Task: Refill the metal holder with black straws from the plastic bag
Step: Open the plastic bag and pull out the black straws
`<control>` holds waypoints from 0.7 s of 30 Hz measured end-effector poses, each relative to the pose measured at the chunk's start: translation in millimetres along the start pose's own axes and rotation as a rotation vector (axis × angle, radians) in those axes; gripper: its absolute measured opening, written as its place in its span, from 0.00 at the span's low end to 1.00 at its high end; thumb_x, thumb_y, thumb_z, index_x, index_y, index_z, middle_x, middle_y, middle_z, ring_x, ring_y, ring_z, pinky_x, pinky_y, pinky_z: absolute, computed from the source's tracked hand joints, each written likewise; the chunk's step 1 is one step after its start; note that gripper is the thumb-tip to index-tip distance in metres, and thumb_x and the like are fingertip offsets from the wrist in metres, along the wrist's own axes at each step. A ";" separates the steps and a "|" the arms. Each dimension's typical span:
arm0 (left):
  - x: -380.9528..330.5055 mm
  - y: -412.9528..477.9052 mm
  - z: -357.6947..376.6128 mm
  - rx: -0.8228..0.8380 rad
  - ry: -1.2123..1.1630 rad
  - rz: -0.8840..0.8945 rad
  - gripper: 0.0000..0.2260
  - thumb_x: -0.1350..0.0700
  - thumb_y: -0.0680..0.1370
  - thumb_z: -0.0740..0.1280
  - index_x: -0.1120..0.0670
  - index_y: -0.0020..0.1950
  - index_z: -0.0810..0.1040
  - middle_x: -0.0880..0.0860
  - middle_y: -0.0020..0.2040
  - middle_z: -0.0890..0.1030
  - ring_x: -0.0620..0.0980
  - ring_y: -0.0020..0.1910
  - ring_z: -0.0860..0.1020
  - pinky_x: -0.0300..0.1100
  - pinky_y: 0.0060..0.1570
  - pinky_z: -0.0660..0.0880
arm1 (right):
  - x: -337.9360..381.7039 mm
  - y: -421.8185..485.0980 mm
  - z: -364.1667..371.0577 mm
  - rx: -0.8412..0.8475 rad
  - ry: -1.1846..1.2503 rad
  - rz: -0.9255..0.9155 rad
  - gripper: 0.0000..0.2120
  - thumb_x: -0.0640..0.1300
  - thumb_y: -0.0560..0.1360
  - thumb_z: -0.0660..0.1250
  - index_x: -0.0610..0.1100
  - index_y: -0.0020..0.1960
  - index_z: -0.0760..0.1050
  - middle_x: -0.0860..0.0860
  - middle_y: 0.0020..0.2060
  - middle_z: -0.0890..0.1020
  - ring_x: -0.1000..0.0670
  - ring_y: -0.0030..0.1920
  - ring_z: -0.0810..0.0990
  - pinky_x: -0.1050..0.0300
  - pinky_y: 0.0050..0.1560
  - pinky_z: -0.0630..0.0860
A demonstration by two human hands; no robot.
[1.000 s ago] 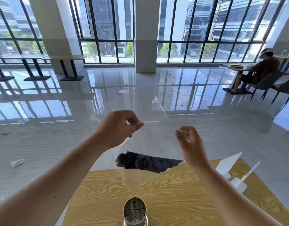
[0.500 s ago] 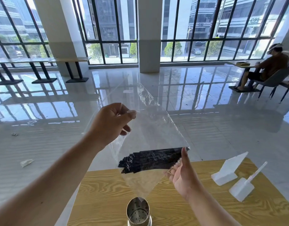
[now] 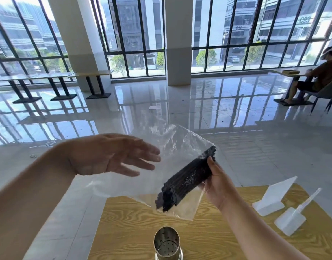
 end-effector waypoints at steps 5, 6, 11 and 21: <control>12.4 11.7 15.9 0.164 -0.223 -0.066 0.27 0.48 0.82 0.51 0.56 0.78 0.71 0.61 0.79 0.71 0.60 0.79 0.68 0.62 0.80 0.59 | 9.0 0.9 8.5 0.040 -0.004 -0.033 0.19 0.53 0.77 0.70 0.44 0.63 0.81 0.41 0.54 0.89 0.45 0.50 0.90 0.43 0.48 0.86; 9.3 11.2 20.4 0.244 -0.295 -0.026 0.30 0.47 0.82 0.49 0.58 0.81 0.66 0.63 0.81 0.66 0.62 0.81 0.64 0.63 0.80 0.54 | 11.0 0.6 10.0 0.041 0.007 -0.035 0.19 0.53 0.77 0.70 0.44 0.64 0.80 0.42 0.54 0.89 0.45 0.50 0.90 0.45 0.46 0.86; 3.7 13.2 17.2 0.303 -0.450 -0.007 0.28 0.50 0.83 0.49 0.59 0.82 0.63 0.64 0.81 0.64 0.64 0.81 0.62 0.65 0.79 0.57 | 25.1 -0.9 9.8 0.043 0.031 -0.078 0.14 0.50 0.83 0.67 0.45 0.64 0.81 0.43 0.55 0.89 0.46 0.51 0.89 0.47 0.45 0.86; 15.1 78.7 19.1 -0.199 0.454 -0.130 0.12 0.66 0.82 0.68 0.56 0.64 0.79 0.56 0.58 0.82 0.53 0.52 0.83 0.33 0.46 0.79 | 39.4 -12.8 35.0 0.122 -0.039 -0.136 0.10 0.49 0.85 0.65 0.45 0.60 0.82 0.44 0.47 0.88 0.46 0.46 0.85 0.46 0.50 0.77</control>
Point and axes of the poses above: each hand's wrist, its own y-axis towards the middle knuckle, its own z-axis out of the palm, x = y × z, the point moved 6 cm from there along y, towards the middle knuckle
